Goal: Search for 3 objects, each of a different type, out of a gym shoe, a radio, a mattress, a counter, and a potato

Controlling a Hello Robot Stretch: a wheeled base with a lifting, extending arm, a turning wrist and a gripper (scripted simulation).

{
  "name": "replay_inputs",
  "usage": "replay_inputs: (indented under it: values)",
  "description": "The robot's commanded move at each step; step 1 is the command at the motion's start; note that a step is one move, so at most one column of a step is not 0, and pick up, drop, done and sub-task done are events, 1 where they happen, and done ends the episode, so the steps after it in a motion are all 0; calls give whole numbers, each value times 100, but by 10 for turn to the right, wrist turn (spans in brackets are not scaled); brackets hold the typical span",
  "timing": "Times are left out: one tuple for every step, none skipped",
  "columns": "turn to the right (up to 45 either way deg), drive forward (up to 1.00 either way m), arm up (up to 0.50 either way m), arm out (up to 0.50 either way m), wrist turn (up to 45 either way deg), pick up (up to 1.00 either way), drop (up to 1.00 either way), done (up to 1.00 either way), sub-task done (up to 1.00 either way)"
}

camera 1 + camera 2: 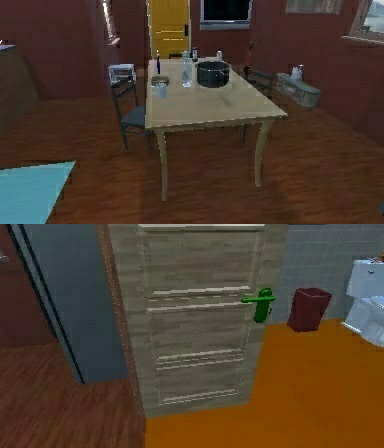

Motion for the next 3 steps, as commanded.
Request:
replay_inputs:
  values:
    - [-30, 0, 0, 0, 0, 0, 0, 0, 0]
    - [0, 35, 0, 0, 0, 0, 0, 0, 0]
    - [-450, 0, 0, 0, 0, 0, 0, 0, 0]
